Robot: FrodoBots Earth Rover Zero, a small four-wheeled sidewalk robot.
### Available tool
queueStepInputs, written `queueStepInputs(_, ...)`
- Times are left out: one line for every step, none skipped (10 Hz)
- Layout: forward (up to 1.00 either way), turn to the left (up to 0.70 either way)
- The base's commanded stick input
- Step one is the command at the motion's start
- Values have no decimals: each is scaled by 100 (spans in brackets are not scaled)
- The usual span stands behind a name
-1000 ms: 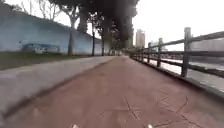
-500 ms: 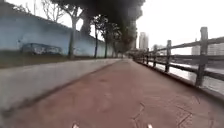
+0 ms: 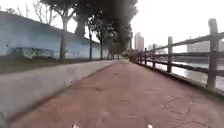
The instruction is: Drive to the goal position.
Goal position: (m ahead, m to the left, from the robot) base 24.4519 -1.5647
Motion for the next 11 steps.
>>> queueStepInputs(100,0)
queueStepInputs(100,0)
queueStepInputs(100,0)
queueStepInputs(100,0)
queueStepInputs(100,0)
queueStepInputs(100,0)
queueStepInputs(100,0)
queueStepInputs(100,0)
queueStepInputs(100,0)
queueStepInputs(100,0)
queueStepInputs(100,-14)
